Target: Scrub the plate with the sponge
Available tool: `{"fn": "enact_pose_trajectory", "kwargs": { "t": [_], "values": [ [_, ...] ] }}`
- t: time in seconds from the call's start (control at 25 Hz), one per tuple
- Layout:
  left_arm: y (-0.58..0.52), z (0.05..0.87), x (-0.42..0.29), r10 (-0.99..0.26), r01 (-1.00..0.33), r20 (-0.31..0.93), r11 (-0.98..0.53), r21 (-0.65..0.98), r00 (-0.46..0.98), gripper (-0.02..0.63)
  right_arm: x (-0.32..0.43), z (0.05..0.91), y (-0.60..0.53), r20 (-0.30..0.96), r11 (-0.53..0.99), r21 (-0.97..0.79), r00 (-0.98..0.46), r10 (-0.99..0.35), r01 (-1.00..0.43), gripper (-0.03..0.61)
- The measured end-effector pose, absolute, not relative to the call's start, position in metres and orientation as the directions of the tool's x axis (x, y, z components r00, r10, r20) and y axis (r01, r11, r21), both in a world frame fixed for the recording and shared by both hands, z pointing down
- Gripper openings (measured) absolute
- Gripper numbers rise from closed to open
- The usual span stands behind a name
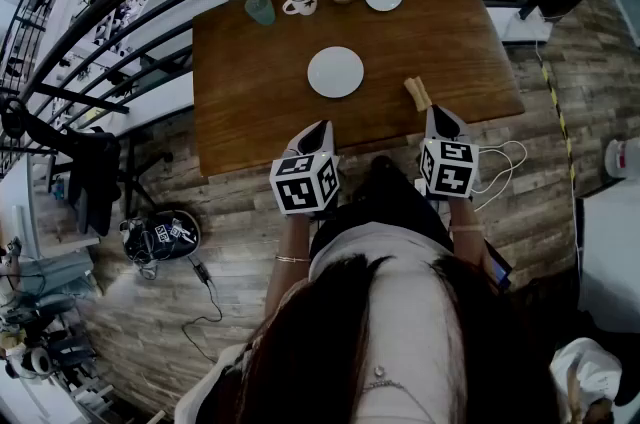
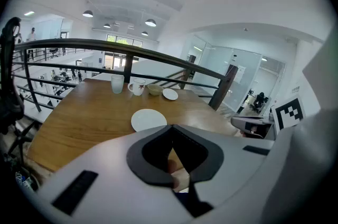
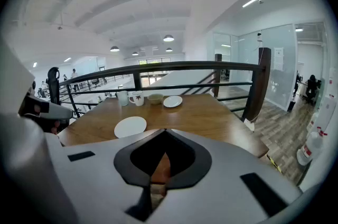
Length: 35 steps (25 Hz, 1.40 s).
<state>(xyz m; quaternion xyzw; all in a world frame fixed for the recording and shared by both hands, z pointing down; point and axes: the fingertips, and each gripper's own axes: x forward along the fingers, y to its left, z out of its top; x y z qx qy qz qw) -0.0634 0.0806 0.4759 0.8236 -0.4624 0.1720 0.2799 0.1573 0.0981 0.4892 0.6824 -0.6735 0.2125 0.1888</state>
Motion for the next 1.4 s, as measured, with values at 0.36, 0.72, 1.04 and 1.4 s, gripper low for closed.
{"fn": "enact_pose_trajectory", "kwargs": {
  "t": [0.36,0.72,1.04,1.4],
  "values": [
    [0.067,0.482,-0.052,-0.654,-0.861,0.562,-0.405,0.307,0.507,0.011,0.167,0.505,0.086,0.586,-0.011,-0.046,-0.018,-0.810,-0.999,0.035],
    [0.043,0.493,-0.037,-0.633,-0.868,0.596,-0.387,0.310,0.495,0.011,0.178,0.532,0.062,0.662,0.009,-0.078,-0.058,-0.747,-0.997,0.038],
    [0.027,0.504,-0.028,-0.615,-0.877,0.627,-0.370,0.307,0.479,0.011,0.179,0.554,0.048,0.702,0.078,-0.085,-0.115,-0.703,-0.993,0.040],
    [0.016,0.515,-0.023,-0.598,-0.893,0.665,-0.335,0.300,0.448,0.011,0.176,0.577,0.033,0.745,0.141,-0.136,-0.195,-0.638,-0.981,0.048]
  ]
}}
